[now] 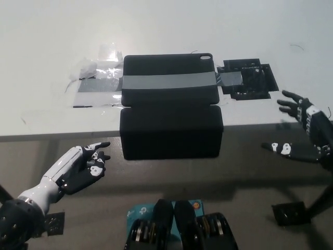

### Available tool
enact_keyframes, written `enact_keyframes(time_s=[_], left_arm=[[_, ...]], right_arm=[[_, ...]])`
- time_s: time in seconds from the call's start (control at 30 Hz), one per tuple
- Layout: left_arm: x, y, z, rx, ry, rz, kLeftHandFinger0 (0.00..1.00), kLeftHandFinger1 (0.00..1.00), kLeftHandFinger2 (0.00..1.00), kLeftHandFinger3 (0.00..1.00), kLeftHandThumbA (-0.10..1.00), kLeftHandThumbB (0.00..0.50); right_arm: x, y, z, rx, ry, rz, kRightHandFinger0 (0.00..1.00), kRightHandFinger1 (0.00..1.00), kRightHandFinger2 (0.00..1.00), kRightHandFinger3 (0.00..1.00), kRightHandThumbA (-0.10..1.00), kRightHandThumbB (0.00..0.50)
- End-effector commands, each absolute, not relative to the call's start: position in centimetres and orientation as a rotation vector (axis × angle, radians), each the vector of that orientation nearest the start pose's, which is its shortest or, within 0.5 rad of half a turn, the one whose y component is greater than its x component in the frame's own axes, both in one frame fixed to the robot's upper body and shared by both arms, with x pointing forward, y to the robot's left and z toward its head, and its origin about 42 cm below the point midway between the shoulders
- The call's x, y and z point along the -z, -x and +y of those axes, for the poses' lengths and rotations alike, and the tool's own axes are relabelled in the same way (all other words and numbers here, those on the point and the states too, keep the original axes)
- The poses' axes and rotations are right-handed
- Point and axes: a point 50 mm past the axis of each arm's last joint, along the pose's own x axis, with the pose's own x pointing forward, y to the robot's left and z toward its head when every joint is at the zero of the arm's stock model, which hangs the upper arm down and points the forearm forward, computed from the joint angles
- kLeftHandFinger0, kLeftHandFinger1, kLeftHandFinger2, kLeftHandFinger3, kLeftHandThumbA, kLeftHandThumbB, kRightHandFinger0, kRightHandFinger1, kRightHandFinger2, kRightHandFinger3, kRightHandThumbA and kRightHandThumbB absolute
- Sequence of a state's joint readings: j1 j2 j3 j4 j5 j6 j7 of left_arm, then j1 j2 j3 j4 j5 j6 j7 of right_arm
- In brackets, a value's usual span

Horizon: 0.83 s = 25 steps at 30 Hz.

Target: The robot uses its right hand to pull the cover of a folded tablet cover kept in the middle of the desk

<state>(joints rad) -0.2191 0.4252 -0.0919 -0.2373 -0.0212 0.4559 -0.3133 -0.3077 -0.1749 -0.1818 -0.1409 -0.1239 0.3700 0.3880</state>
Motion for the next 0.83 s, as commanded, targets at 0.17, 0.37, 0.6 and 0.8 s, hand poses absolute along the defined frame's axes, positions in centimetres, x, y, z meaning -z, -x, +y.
enact_keyframes(time_s=[0.17, 0.37, 0.6, 0.8], left_arm=[[-21.8, -33.2, 28.5, 0.359, -0.425, 0.052, 0.76, 0.84, 0.96, 1.0, 1.0, 0.093], [-21.9, -33.2, 28.6, 0.36, -0.439, 0.051, 0.74, 0.83, 0.96, 1.0, 1.0, 0.065], [-22.3, -33.2, 28.5, 0.359, -0.426, 0.033, 0.74, 0.84, 0.96, 1.0, 1.0, 0.057], [-22.7, -33.5, 28.4, 0.359, -0.431, 0.022, 0.76, 0.84, 0.97, 1.0, 1.0, 0.05]], right_arm=[[-21.5, -37.3, -26.1, -0.219, 0.273, -0.1, 0.76, 0.72, 0.78, 1.0, 1.0, 0.138], [-21.7, -37.4, -25.9, -0.215, 0.311, -0.099, 0.71, 0.69, 0.77, 1.0, 1.0, 0.104], [-22.1, -37.5, -25.9, -0.202, 0.317, -0.089, 0.71, 0.68, 0.76, 1.0, 1.0, 0.096], [-22.3, -38.0, -26.0, -0.204, 0.324, -0.101, 0.7, 0.68, 0.78, 1.0, 1.0, 0.086]])
